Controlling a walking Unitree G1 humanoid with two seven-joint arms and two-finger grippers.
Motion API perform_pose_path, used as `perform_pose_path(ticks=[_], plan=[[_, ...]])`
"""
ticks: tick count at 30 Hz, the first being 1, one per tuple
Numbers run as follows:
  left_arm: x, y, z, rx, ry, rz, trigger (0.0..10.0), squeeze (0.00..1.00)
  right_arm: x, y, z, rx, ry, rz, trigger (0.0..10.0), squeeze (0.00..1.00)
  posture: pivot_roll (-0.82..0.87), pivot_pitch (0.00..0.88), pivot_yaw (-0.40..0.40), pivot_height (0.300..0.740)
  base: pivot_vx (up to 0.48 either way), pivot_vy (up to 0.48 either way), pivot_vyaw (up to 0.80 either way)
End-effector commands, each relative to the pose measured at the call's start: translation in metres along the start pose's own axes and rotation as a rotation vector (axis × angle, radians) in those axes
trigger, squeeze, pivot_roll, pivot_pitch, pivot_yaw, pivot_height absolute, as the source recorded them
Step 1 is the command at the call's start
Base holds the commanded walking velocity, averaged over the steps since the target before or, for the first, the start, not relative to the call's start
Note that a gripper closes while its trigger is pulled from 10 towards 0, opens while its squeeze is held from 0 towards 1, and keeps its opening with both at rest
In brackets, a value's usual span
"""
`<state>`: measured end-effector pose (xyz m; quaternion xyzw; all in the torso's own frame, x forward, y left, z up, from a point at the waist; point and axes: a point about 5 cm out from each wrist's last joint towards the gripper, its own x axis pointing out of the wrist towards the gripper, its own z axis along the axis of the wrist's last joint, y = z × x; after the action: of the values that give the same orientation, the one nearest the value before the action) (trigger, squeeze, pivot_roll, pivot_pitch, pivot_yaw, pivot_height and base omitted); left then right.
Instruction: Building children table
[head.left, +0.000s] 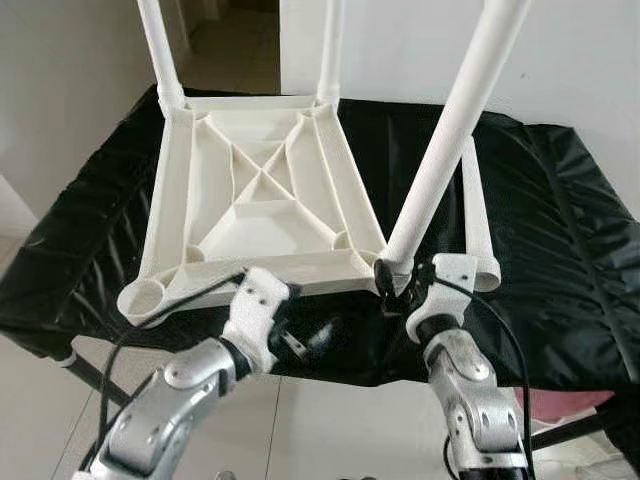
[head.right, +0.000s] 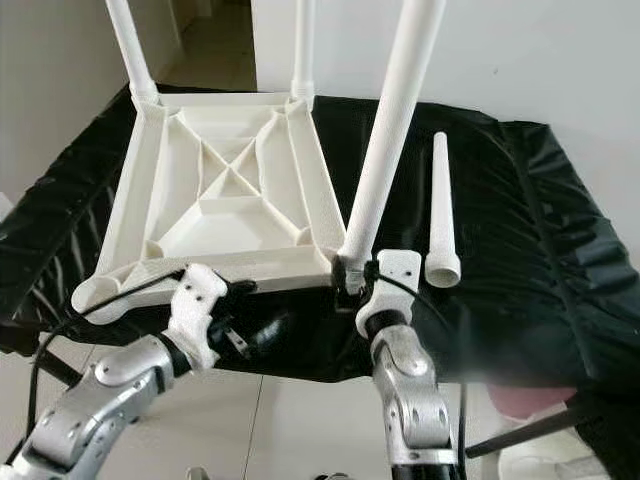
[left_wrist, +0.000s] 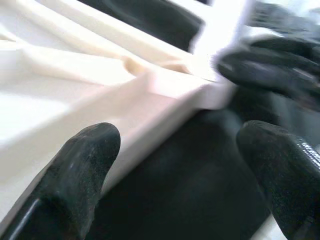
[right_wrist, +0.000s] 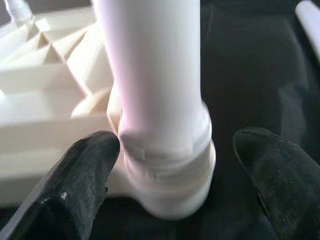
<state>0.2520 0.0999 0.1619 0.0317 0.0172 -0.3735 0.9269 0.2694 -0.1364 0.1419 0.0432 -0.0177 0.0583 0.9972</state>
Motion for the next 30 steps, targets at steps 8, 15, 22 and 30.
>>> perform_pose_path(ticks=[8, 15, 22, 30], plan=[[0.002, 0.034, -0.012, 0.078, 0.11, 0.196, 10.0, 0.0, -0.013, -0.007, -0.006, -0.013, 0.01, -0.002, 10.0, 0.0, -0.01, 0.104, -0.019, 0.74, 0.0, 0.0, 0.0], [0.005, 0.04, -0.026, 0.002, 0.191, 0.213, 10.0, 1.0, -0.015, -0.005, -0.008, -0.005, 0.007, 0.004, 10.0, 0.0, -0.01, 0.102, -0.018, 0.74, 0.0, 0.0, 0.0], [0.009, 0.041, -0.026, 0.102, 0.208, 0.2, 10.0, 0.0, -0.014, -0.007, -0.009, -0.009, 0.011, 0.007, 10.0, 0.0, -0.01, 0.101, -0.016, 0.74, 0.0, 0.0, 0.0], [0.008, 0.054, -0.029, 0.161, 0.266, 0.24, 10.0, 0.0, -0.011, -0.005, -0.008, -0.01, 0.003, 0.011, 10.0, 0.0, -0.01, 0.097, -0.009, 0.74, 0.0, 0.0, 0.0]])
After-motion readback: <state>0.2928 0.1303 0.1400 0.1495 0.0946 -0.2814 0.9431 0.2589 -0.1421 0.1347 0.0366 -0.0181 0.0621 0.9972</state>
